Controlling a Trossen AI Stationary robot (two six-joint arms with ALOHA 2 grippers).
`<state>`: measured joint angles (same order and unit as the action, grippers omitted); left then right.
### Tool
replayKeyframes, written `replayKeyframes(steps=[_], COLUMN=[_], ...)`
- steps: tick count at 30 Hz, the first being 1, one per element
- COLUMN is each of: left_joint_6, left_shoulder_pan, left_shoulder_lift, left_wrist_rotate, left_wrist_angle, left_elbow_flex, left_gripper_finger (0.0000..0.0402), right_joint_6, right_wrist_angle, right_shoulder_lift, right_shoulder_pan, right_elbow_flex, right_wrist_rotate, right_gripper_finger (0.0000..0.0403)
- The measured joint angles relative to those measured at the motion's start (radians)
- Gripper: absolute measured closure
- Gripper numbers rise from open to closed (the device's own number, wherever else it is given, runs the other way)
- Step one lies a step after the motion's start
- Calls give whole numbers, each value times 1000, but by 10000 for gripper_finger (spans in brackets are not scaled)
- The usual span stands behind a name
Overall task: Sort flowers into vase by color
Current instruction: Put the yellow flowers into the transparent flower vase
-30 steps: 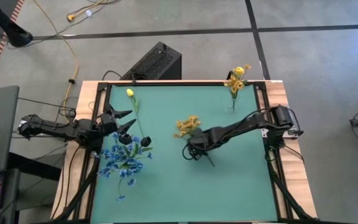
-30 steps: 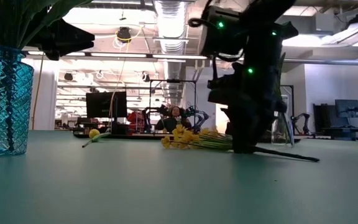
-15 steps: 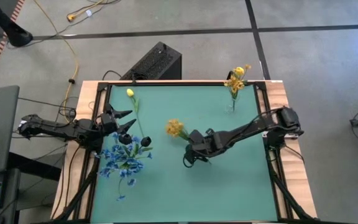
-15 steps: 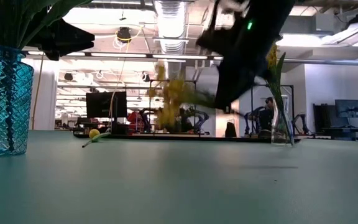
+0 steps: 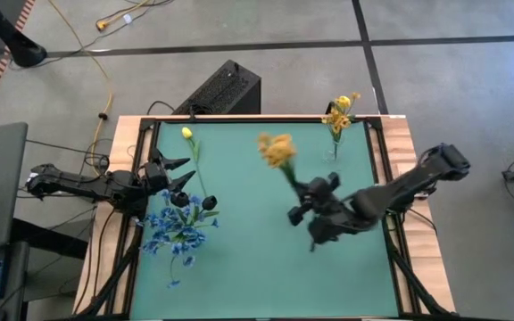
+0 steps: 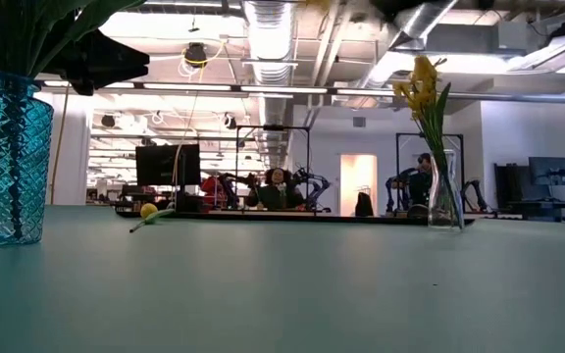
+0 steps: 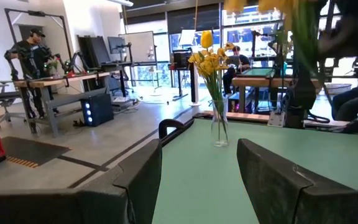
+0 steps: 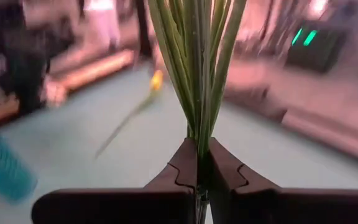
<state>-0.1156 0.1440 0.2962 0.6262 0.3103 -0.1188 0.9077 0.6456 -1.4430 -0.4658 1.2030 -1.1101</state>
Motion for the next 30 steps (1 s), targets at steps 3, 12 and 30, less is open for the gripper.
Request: replayKeyframes(steps=[3, 12, 30], left_joint_6=[0, -3, -22], left_shoulder_pan=[0, 0, 0], left_shoulder_lift=[0, 0, 0], left_wrist_rotate=[-2, -2, -1], left_wrist_angle=[0, 2, 2], left_elbow_flex=[0, 0, 0], left_gripper_finger=[203, 203, 203], right_joint_6=[30, 401, 614], right_wrist_angle=[87, 530, 575], right_shoulder_lift=[69, 190, 185], right_shoulder_pan=[-72, -96, 275], right_elbow_flex=[0, -13, -232], right_wrist_rotate=[-213, -464, -460], right_gripper_finger=[365, 365, 364])
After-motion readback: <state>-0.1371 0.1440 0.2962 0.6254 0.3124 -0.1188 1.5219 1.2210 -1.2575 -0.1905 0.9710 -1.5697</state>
